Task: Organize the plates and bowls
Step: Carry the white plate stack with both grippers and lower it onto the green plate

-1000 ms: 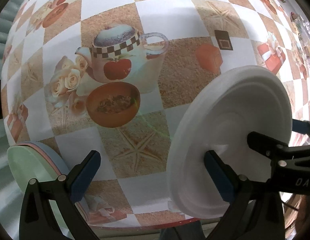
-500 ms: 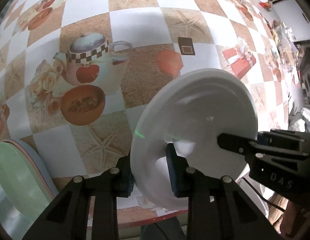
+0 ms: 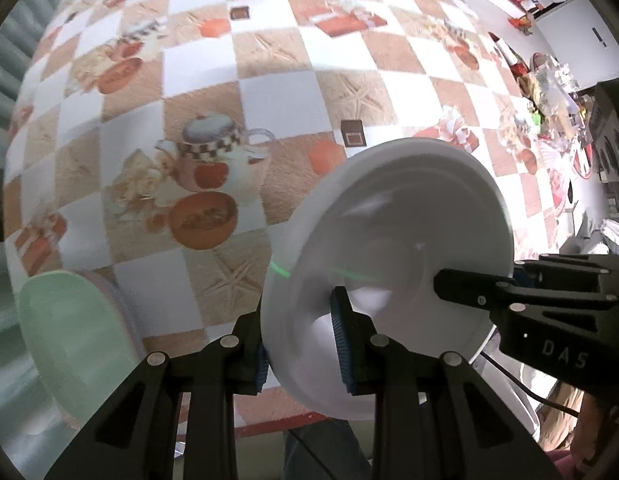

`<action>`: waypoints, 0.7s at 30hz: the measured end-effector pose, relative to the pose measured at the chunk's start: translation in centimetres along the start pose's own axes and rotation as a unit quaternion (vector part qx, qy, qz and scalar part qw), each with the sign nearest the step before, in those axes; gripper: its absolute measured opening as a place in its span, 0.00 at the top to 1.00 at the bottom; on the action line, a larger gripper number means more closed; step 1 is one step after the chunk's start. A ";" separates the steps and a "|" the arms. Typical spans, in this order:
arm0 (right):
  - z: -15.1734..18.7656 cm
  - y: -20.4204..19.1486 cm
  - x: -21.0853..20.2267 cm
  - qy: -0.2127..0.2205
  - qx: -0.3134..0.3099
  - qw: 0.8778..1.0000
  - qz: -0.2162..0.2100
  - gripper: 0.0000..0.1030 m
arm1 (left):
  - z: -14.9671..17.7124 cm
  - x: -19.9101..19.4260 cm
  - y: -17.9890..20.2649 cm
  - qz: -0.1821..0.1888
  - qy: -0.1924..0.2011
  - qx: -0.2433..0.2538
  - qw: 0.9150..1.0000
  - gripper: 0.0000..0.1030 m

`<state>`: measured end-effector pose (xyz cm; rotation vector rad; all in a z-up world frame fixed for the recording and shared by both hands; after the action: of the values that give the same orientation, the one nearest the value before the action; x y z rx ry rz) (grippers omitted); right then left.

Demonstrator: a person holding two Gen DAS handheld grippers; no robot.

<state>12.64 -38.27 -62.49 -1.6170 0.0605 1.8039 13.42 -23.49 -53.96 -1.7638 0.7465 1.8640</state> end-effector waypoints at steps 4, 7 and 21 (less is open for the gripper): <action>0.4 -2.6 -1.5 0.002 -0.015 1.000 0.002 0.83 | 0.2 -2.2 -1.1 -0.002 0.011 -0.017 1.000 0.71; 0.5 -4.8 -2.0 0.001 -0.030 1.000 0.003 0.83 | 0.8 -3.0 -2.0 -0.005 0.019 -0.032 0.999 0.71; 1.6 -15.9 -1.6 0.001 -0.141 0.990 0.022 0.83 | 6.0 -8.3 -10.7 -0.028 0.065 -0.126 0.989 0.71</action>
<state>19.49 -26.33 -54.32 -1.8240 -0.1668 1.9119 16.66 -11.23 -46.22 -2.0577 0.5177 1.8878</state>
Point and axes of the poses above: each gripper's, at about its wrist camera, not at the fingertips, and x roughly the way its jaws point, y to its right, z to its underside, the point moved 6 cm from there along x, roughly the way its jaws point, and after that the axes turned 2 degrees about -z, right-handed, at the moved point
